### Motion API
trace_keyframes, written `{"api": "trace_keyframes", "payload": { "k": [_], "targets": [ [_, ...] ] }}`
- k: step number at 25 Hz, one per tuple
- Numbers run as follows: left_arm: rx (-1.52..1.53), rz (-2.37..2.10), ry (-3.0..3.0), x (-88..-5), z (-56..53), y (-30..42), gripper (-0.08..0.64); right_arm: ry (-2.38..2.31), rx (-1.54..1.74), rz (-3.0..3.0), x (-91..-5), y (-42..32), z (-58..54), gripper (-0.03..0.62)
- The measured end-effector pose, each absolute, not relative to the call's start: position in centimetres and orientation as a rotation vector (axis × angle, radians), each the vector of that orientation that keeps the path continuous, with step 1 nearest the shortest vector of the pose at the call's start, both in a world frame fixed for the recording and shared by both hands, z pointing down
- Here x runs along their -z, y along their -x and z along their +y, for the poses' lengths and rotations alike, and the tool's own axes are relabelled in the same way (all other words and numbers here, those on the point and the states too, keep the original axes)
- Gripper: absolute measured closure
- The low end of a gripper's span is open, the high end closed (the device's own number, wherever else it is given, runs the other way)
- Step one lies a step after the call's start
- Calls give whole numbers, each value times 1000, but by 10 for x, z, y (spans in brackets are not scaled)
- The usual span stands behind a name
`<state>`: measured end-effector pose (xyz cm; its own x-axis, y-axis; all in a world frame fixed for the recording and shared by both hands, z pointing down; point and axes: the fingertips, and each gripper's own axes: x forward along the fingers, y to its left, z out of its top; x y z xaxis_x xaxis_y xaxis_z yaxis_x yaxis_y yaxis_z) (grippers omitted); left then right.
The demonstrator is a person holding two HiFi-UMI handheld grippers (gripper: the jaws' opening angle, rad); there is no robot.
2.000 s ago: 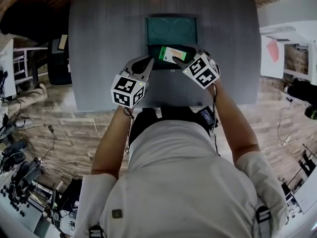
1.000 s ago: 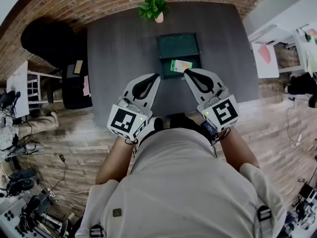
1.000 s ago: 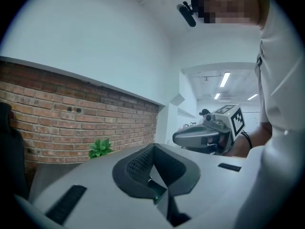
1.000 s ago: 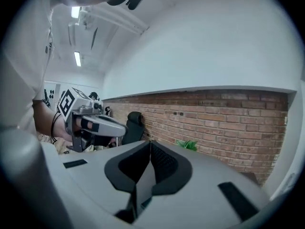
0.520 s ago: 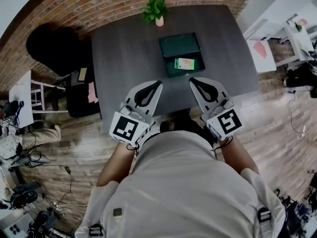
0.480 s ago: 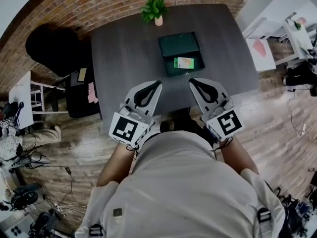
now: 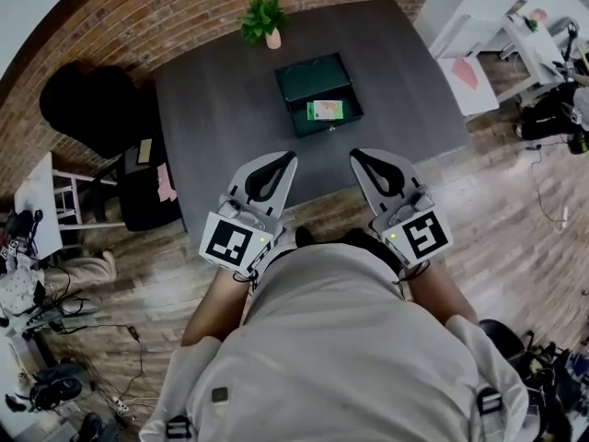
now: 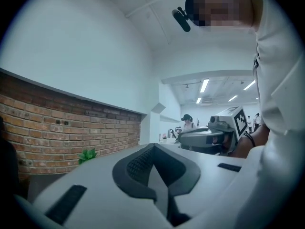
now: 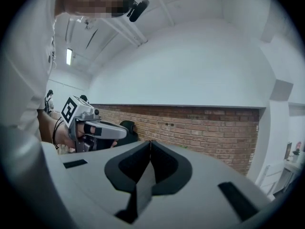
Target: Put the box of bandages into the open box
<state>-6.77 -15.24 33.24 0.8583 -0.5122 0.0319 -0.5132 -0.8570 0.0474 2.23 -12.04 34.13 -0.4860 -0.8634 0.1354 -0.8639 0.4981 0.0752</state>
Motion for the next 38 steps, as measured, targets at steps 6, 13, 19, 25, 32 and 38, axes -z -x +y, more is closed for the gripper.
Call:
{"api": "trace_keyframes", "payload": {
  "k": [6, 13, 19, 25, 32, 38],
  "targets": [
    [-7, -849, -2985, -320, -133, 27, 545, -1493, 31, -2603, -331, -60, -99, 569],
    [24, -842, -2968, -315, -94, -38, 545, -1431, 30, -2635, -326, -109, -61, 569],
    [19, -904, -2954, -312, -48, -78, 545, -1376, -17, -2666, -327, -151, -21, 569],
    [-33, -1014, -2896, -325, -7, -78, 545, -1259, 89, -2753, -335, -162, 8, 569],
    [-86, -1042, -2891, -328, 26, -70, 545, -1262, 94, -2774, -335, -163, 36, 569],
    [-78, -981, -2939, -321, 44, -59, 545, -1335, 88, -2746, -337, -153, 57, 569]
  ]
}}
